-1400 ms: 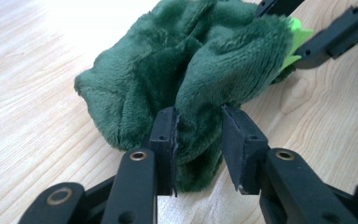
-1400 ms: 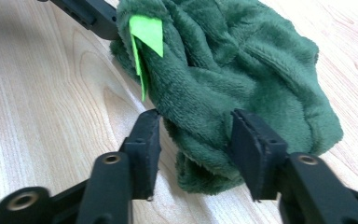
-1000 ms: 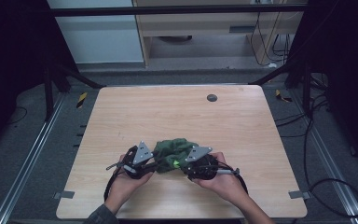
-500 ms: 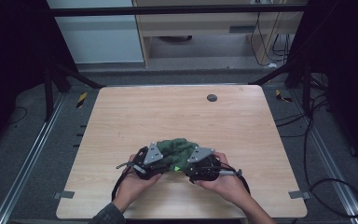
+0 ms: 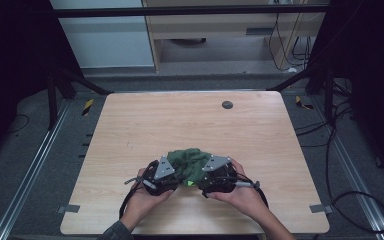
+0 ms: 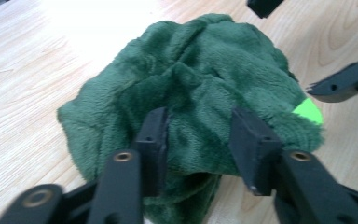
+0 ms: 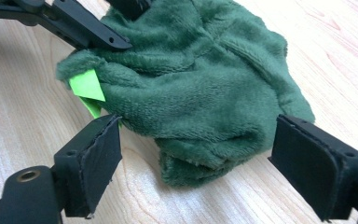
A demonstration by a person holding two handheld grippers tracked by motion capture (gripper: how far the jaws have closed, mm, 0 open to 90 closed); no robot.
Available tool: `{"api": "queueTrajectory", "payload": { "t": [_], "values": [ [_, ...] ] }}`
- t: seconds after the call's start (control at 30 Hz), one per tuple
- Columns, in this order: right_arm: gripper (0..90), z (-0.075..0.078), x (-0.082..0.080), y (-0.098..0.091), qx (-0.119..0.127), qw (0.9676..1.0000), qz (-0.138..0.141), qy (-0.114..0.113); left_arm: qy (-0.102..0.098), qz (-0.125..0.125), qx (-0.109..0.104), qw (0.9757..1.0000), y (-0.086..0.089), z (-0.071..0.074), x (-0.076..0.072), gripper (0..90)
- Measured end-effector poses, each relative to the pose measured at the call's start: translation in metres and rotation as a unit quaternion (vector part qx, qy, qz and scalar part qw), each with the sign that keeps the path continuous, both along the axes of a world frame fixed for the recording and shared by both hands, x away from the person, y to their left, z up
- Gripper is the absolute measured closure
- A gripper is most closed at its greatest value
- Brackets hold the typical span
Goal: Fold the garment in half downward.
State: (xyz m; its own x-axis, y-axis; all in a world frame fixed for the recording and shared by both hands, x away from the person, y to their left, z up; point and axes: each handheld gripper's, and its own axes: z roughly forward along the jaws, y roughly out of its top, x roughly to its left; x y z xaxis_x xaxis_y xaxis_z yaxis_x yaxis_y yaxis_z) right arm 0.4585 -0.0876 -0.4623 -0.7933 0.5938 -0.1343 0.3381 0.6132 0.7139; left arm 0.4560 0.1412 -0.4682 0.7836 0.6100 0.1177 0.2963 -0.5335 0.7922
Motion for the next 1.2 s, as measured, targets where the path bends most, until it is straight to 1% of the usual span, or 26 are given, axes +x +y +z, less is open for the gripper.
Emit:
{"api": "queueTrajectory", "payload": {
  "t": [0.07,0.1,0.13,0.23,0.3,0.33,0.43,0.5,0.53,0.63,0.73,0.83,0.9,1.0,1.1,1.2],
  "values": [
    [12.1,0.0,0.001,-0.002,0.001,1.0,-0.002,0.003,0.001,0.005,0.001,1.0,0.001,0.002,0.002,47.5],
    [10.8,0.001,0.001,-0.003,0.003,1.0,-0.005,0.007,0.004,0.009,-0.002,0.9999,0.002,0.003,0.003,43.6],
    [9.6,0.001,0.002,-0.005,0.005,0.9999,-0.006,0.009,0.007,0.011,0.0,0.9999,0.003,0.004,0.004,36.9],
    [6.0,0.001,0.004,-0.009,0.006,0.9998,-0.014,0.012,0.02,0.026,-0.003,0.9995,0.007,0.006,0.008,23.3],
    [6.0,0.002,0.005,-0.013,0.003,0.9998,-0.016,0.009,0.027,0.034,0.0,0.9991,0.011,0.008,0.01,15.7],
    [5.8,0.003,0.005,-0.015,0.003,0.9998,-0.016,0.008,0.028,0.035,-0.002,0.999,0.013,0.009,0.01,13.6],
    [5.8,0.006,0.006,-0.023,0.011,0.9997,-0.021,0.003,0.034,0.04,-0.01,0.9986,0.021,0.012,0.012,11.0],
    [5.7,0.007,0.006,-0.028,0.015,0.9996,-0.023,0.005,0.034,0.042,-0.007,0.9985,0.025,0.013,0.013,9.4],
    [5.9,0.007,0.007,-0.031,0.015,0.9995,-0.028,0.005,0.037,0.042,-0.006,0.9984,0.027,0.013,0.013,8.3],
    [6.7,0.007,0.01,-0.04,0.019,0.9991,-0.037,0.007,0.038,0.046,-0.006,0.9982,0.035,0.014,0.014,7.8],
    [7.6,0.008,0.011,-0.047,0.022,0.9986,-0.048,0.01,0.043,0.041,-0.001,0.9982,0.04,0.012,0.015,6.1],
    [7.6,0.008,0.012,-0.053,0.027,0.9979,-0.058,0.013,0.041,0.046,-0.001,0.9981,0.047,0.01,0.014,5.9],
    [8.1,0.006,0.012,-0.057,0.027,0.9975,-0.065,0.012,0.044,0.051,0.0,0.9977,0.054,0.009,0.013,5.8],
    [11.7,0.004,0.013,-0.062,0.015,0.9974,-0.071,0.005,0.046,0.058,0.003,0.9973,0.062,0.008,0.013,5.8],
    [12.4,0.002,0.014,-0.068,0.005,0.9974,-0.072,0.0,0.05,0.07,0.007,0.9963,0.074,0.005,0.013,5.8],
    [12.4,0.0,0.016,-0.074,0.004,0.9972,-0.075,0.001,0.054,0.079,0.016,0.9953,0.084,0.001,0.014,5.9]
  ]
}}
